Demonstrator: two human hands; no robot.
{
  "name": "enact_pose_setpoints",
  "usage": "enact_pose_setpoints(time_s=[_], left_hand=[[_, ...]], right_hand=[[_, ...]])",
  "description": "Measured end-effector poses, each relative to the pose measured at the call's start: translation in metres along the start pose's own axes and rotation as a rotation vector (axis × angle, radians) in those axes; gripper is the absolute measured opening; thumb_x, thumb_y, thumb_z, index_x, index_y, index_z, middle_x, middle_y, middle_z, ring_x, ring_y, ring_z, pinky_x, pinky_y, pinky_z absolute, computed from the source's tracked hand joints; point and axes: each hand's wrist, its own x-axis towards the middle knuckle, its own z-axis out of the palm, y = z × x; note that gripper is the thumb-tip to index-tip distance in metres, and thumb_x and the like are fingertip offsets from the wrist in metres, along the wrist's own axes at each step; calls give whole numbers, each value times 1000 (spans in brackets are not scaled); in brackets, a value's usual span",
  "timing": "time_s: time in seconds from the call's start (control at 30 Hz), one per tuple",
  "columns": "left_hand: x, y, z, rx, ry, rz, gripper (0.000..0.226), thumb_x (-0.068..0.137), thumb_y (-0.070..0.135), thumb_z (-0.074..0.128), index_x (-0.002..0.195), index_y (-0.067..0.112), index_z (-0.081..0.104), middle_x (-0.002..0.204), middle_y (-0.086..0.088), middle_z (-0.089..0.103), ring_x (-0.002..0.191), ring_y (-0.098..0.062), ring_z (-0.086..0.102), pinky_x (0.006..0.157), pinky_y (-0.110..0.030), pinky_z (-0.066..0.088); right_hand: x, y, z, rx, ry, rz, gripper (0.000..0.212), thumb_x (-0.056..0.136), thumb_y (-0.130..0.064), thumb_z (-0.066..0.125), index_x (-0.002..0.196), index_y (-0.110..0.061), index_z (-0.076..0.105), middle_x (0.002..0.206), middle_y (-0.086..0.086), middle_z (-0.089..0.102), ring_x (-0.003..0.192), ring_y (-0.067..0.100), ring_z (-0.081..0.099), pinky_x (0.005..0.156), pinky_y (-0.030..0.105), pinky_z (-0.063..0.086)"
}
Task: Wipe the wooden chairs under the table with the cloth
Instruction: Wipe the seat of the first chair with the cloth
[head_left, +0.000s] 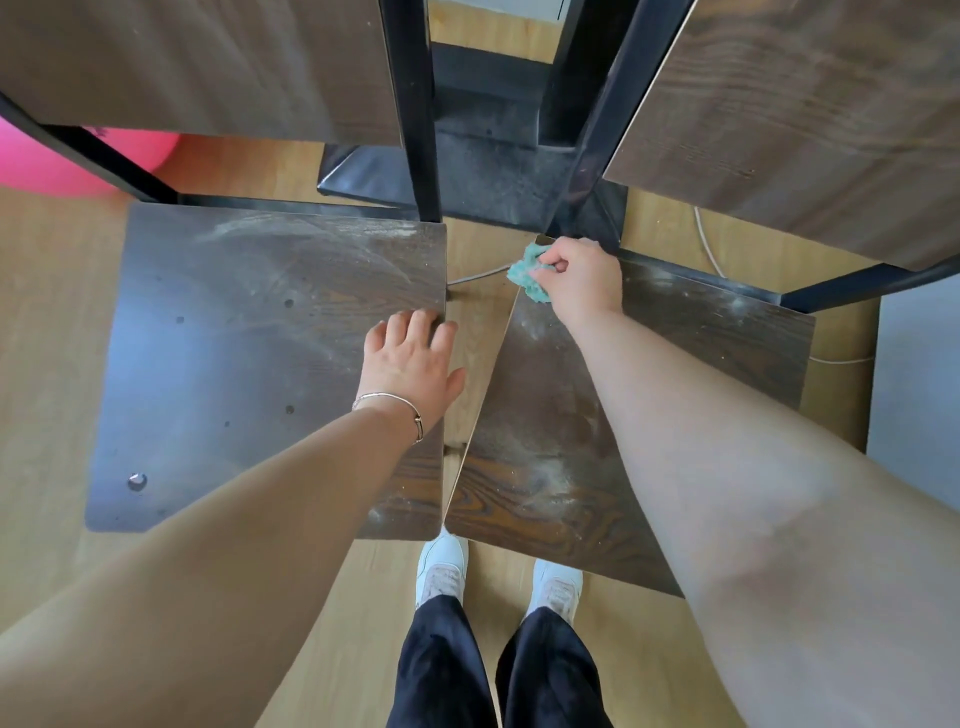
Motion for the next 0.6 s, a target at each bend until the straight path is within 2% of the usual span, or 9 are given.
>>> enact_pose_setpoints(time_s=[0.07,0.2,0.33,0.6], left_hand=[[-5,-2,-1,-17,10,-10,54,90,54,45,135,25,40,137,-2,39,126,-29,34,106,-45,28],[-18,-7,-6,7,6,0,53,89,54,46,132,23,43,132,-4,42,122,-30,37,103,-45,30],[-37,-11,-9,28,-18,13,52,89,53,46,130,21,44,133,-7,42,121,-32,37,102,-46,30],[-73,-8,-5,79,-57,42,54,90,53,45,135,23,39,138,-6,38,125,-32,35,104,-47,31]], right_hand=[[-18,0,4,-2,-46,-19,11,88,-26,71,97,-18,72,107,-2,64,92,16,61,73,23,50],[-65,8,23,63,-136,-88,5,84,-18,73,85,-13,72,97,-3,62,85,20,60,69,24,44],[-122,18,42,57,-215,-166,8,81,-17,73,85,-9,72,98,4,64,83,25,60,73,34,47],[-216,37,67,53,-248,-235,7,80,-13,72,76,-8,68,90,1,62,75,22,58,65,29,45]])
